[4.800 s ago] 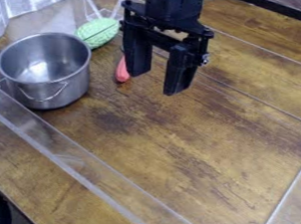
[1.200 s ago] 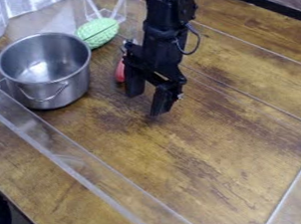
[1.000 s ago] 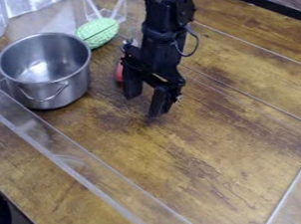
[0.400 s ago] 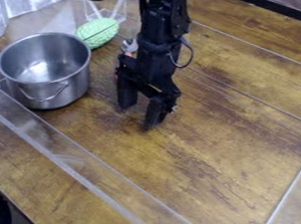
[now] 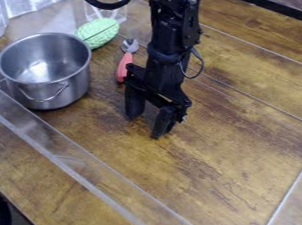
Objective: Move the pink spoon to the left side of the table
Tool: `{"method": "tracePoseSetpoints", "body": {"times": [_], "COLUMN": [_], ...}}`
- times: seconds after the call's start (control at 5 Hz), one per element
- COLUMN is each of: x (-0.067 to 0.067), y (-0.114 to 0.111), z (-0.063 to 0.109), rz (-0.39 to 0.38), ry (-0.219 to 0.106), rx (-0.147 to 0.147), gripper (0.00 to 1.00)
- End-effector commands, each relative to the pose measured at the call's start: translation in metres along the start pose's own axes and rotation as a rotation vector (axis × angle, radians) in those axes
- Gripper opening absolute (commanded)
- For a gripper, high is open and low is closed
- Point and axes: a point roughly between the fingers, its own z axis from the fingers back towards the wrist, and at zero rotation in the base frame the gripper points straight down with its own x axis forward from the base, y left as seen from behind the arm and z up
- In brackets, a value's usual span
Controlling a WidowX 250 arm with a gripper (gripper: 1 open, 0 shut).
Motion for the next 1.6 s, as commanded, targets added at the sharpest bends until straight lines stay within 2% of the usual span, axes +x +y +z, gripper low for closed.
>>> {"method": "tracePoseSetpoints", "body": {"times": [0.0,0.4,0.6,1.0,1.4], "x": [-0.007,0.007,0.012,0.018,0.015], "y": [0.016,0.007,0.013,0.019,0.016], "z": [0.007,0.005,0.003,-0.001,-0.003], "rz": [0.029,0.030,0.039,-0.060,-0.011], "ry": [-0.042,-0.048,-0.050,-0.067,-0.073], "rx": [0.001,-0.002,-0.004,-0.005,-0.010], "gripper": [0.00,0.00,0.00,0.00,0.00]}}
